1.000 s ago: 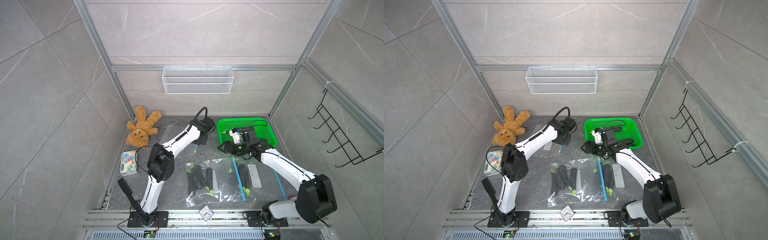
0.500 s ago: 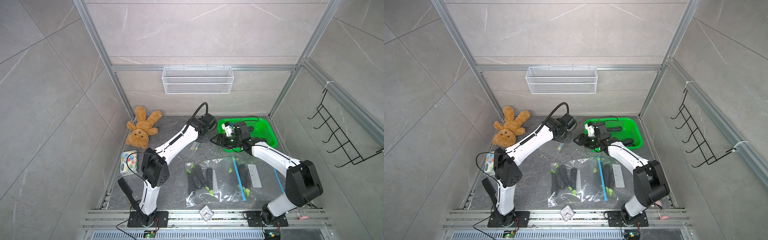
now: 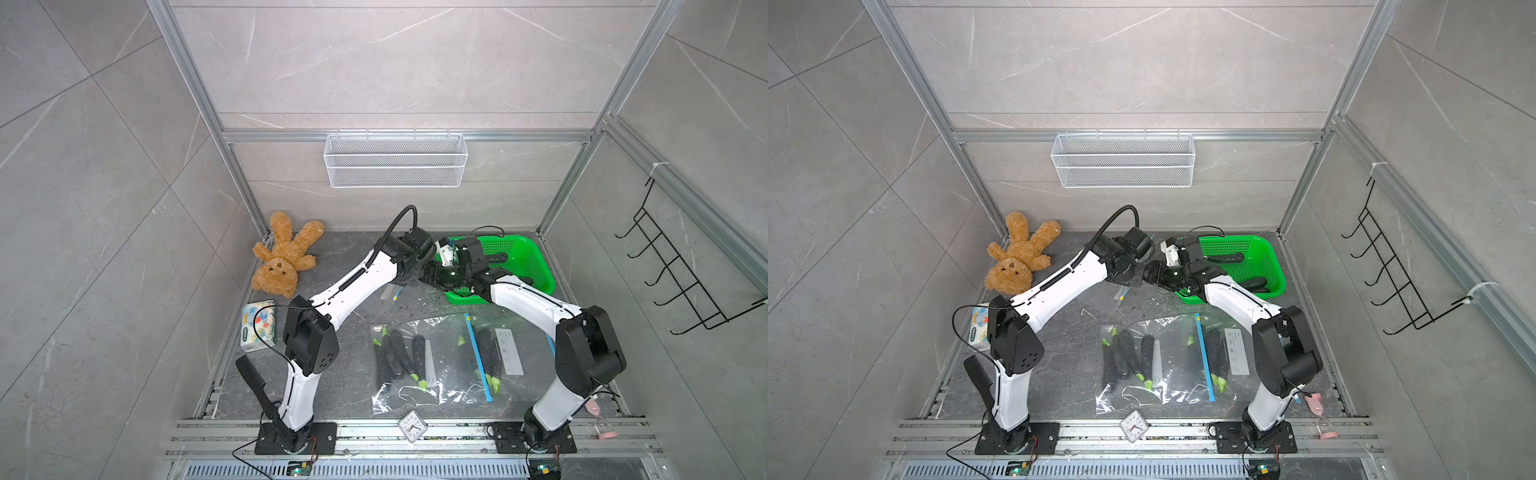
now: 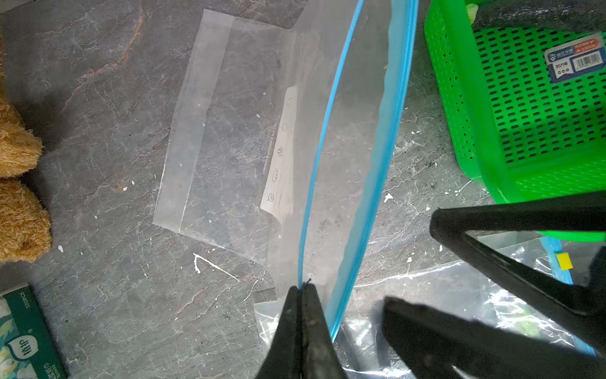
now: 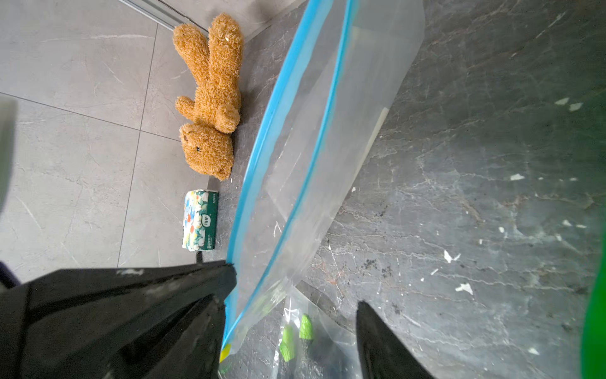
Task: Place the eggplant in a zip-top bag and seal the zipper
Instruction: Open the zipper food storage bag.
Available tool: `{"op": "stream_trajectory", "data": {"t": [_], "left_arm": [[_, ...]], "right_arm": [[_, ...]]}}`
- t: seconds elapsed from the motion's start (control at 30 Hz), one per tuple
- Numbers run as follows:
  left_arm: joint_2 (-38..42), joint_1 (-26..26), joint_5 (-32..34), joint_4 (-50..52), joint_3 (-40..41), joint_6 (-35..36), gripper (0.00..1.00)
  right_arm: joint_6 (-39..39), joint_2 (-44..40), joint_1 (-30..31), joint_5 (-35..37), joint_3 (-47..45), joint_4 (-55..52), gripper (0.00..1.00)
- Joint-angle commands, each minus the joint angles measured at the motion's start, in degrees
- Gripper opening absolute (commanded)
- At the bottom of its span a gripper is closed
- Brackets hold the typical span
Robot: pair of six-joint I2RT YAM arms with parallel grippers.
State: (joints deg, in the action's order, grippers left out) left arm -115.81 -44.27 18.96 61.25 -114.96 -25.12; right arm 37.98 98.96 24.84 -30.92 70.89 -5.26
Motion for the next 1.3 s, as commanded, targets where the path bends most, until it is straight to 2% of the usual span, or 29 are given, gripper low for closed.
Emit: {"op": "stream_trajectory", "data": {"t": [0.0,0.13,0.23,0.47,0.6,0.73,0.83,0.97,1.27], "left_arm": [[3.22,-0.36,-0.73,-0.55,-0.88,-0.88,0.0],[3.56,-0.48,-1.1,-0.9,-0.74,-0.98,0.0],[3.75,-0.55,-1.5,-1.08,-0.58,-1.15,0.0],[4.19,-0.73,-1.65,-2.13,0.5,-1.51,0.0],[3.75,-0.73,-1.27,-2.28,0.65,-1.59,0.0],[2.9,-0.73,-0.87,-2.28,0.79,-1.48,0.0],[2.68,-0.73,-0.24,-2.35,0.98,-1.55,0.16],[2.28,-0.64,0.55,-2.4,1.19,-1.18,0.26],[2.31,-0.38,2.03,-1.69,1.16,-0.88,0.27]], "right_arm": [[1.05,1.77,0.47,0.59,2.73,1.6,0.62],[1.15,3.62,0.52,1.31,4.18,1.39,0.57],[1.13,4.87,0.74,2.21,5.14,1.01,0.5],[0.88,5.78,1.27,3.82,6.32,-0.11,0.15],[0.39,4.44,1.84,5.87,5.77,-0.73,0.0],[0.34,2.79,2.22,6.02,5.38,-0.87,0.0],[0.45,1.63,2.46,5.42,5.0,-0.99,0.0],[0.34,-0.37,2.71,5.26,4.16,-1.59,0.0],[-0.48,-3.14,2.75,5.36,2.99,-3.93,0.0]]}}
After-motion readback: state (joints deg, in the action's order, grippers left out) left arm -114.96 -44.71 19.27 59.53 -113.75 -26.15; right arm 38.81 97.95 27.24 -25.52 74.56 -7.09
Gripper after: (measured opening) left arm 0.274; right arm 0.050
